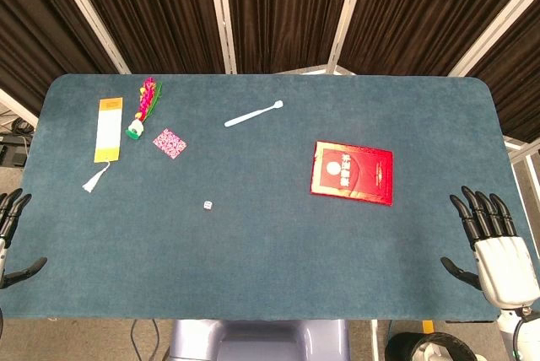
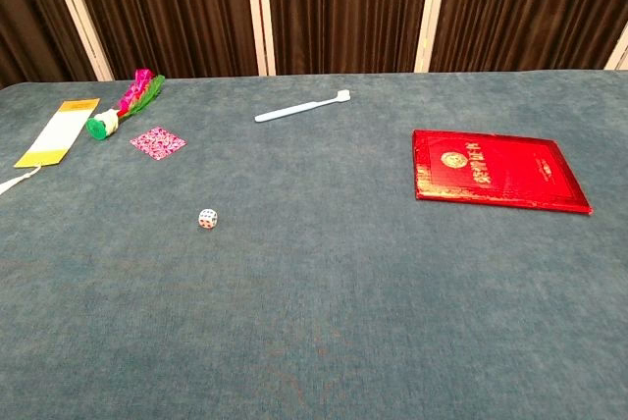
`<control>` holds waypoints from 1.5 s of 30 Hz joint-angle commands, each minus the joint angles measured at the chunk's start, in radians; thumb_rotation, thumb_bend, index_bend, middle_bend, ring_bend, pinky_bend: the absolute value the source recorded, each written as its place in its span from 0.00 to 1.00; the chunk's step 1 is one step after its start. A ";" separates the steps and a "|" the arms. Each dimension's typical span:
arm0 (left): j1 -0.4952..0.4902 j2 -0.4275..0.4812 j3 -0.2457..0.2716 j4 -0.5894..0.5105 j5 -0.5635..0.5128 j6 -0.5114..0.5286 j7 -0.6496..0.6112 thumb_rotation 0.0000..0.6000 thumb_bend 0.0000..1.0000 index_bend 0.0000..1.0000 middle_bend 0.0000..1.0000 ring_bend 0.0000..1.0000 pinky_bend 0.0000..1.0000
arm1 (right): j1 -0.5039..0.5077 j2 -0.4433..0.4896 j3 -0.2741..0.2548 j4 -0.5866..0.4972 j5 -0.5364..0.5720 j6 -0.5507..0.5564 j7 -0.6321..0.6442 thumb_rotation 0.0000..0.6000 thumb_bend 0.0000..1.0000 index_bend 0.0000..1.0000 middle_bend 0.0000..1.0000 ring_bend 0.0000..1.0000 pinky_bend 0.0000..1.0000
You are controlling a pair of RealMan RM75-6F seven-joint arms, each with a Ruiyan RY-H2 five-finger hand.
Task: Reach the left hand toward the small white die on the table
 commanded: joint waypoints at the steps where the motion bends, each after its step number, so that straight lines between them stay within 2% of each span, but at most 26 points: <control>1: 0.000 0.000 0.000 0.000 -0.001 -0.001 -0.001 1.00 0.00 0.00 0.00 0.00 0.00 | 0.001 0.000 0.000 -0.002 0.000 -0.001 -0.001 1.00 0.00 0.00 0.00 0.00 0.00; 11: -0.017 -0.010 -0.006 0.007 -0.016 -0.031 0.007 1.00 0.00 0.00 0.00 0.00 0.00 | 0.005 0.003 0.004 -0.003 0.007 -0.007 0.009 1.00 0.00 0.00 0.00 0.00 0.00; 12: -0.030 -0.018 -0.013 0.010 -0.027 -0.051 0.010 1.00 0.00 0.00 0.07 0.06 0.07 | 0.006 0.005 0.008 -0.007 0.012 -0.006 0.015 1.00 0.00 0.00 0.00 0.00 0.00; 13: -0.043 -0.026 -0.022 0.013 -0.034 -0.066 0.013 1.00 0.00 0.00 0.21 0.18 0.20 | 0.007 0.007 0.010 -0.008 0.016 -0.007 0.018 1.00 0.00 0.00 0.00 0.00 0.00; 14: -0.056 -0.034 -0.032 0.016 -0.042 -0.079 0.016 1.00 0.00 0.00 0.38 0.33 0.37 | 0.008 0.008 0.011 -0.009 0.019 -0.009 0.019 1.00 0.00 0.00 0.00 0.00 0.00; 16: -0.107 -0.062 -0.057 0.021 -0.056 -0.140 0.008 1.00 0.01 0.00 0.59 0.54 0.60 | 0.011 0.009 0.013 -0.006 0.026 -0.014 0.020 1.00 0.00 0.00 0.00 0.00 0.00; 17: -0.132 -0.072 -0.063 0.021 -0.064 -0.180 0.001 1.00 0.04 0.00 0.63 0.59 0.66 | 0.013 0.008 0.014 -0.004 0.029 -0.018 0.020 1.00 0.00 0.00 0.00 0.00 0.00; 18: -0.170 -0.085 -0.073 0.023 -0.079 -0.238 -0.002 1.00 0.11 0.00 0.70 0.66 0.73 | 0.016 0.007 0.014 0.001 0.032 -0.025 0.020 1.00 0.00 0.00 0.00 0.00 0.00; 20: -0.224 -0.109 -0.087 0.032 -0.096 -0.317 0.009 1.00 0.31 0.00 0.82 0.78 0.89 | 0.024 0.003 0.016 0.011 0.036 -0.038 0.024 1.00 0.00 0.00 0.00 0.00 0.00; 22: -0.280 -0.144 -0.100 0.043 -0.117 -0.399 0.023 1.00 0.44 0.00 0.90 0.86 0.98 | 0.033 -0.001 0.019 0.023 0.046 -0.055 0.031 1.00 0.00 0.00 0.00 0.00 0.00; 26: -0.364 -0.189 -0.111 0.049 -0.160 -0.528 0.073 1.00 0.58 0.00 0.96 0.94 1.00 | 0.047 -0.009 0.033 0.029 0.072 -0.072 0.023 1.00 0.00 0.00 0.00 0.00 0.00; 29: -0.417 -0.207 -0.113 0.042 -0.205 -0.622 0.107 1.00 0.62 0.00 0.97 0.95 1.00 | 0.054 -0.016 0.039 0.029 0.079 -0.078 -0.002 1.00 0.00 0.00 0.00 0.00 0.00; 35: -0.501 -0.265 -0.103 0.063 -0.292 -0.766 0.170 1.00 0.63 0.00 0.97 0.95 1.00 | 0.063 -0.026 0.039 0.029 0.114 -0.111 -0.032 1.00 0.00 0.00 0.00 0.00 0.00; 45: -0.586 -0.373 -0.103 0.130 -0.406 -0.875 0.192 1.00 0.64 0.00 0.97 0.95 1.00 | 0.067 -0.028 0.047 0.031 0.152 -0.122 -0.043 1.00 0.00 0.00 0.00 0.00 0.00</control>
